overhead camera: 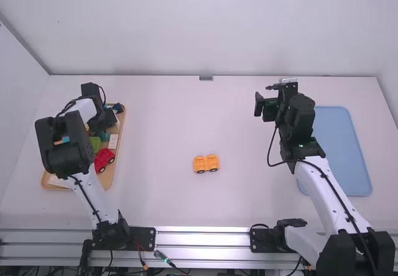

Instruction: Assemble lego blocks to make yellow taxi

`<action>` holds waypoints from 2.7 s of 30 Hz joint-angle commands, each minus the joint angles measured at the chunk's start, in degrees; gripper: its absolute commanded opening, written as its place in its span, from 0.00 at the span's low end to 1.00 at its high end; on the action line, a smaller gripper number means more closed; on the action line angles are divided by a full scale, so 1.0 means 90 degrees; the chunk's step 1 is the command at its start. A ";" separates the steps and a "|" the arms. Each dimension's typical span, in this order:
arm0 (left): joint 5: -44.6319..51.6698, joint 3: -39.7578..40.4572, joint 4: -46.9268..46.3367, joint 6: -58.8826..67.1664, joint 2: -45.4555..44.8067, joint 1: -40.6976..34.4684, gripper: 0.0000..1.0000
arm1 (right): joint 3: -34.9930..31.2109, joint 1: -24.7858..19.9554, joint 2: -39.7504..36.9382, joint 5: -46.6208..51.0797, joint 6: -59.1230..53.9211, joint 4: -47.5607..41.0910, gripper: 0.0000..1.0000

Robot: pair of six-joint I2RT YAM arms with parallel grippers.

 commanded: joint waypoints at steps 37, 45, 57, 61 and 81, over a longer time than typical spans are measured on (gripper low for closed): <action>0.5513 -0.2754 0.2385 0.2074 -0.3910 -0.2310 0.02 | 0.0202 0.0002 0.2436 -0.4512 0.2076 0.2730 0.99; 0.6399 -0.3325 0.3378 0.2368 -0.3910 -0.3094 0.02 | 0.0202 0.0002 0.3456 -0.6781 0.3150 0.4838 0.99; 0.6839 -0.3949 0.5248 0.1520 -0.3910 -0.3485 0.02 | 0.0202 0.0146 0.4024 -0.8121 0.4029 0.6368 1.00; 0.6985 -0.3961 0.5357 0.1462 -0.3910 -0.3495 0.02 | 0.0202 0.0318 0.4022 -0.8565 0.3963 0.6751 0.99; 0.8077 -0.3961 0.5722 0.2018 -0.3485 -0.3509 0.02 | 0.0206 0.0716 0.4019 -0.8850 0.3876 0.7033 0.68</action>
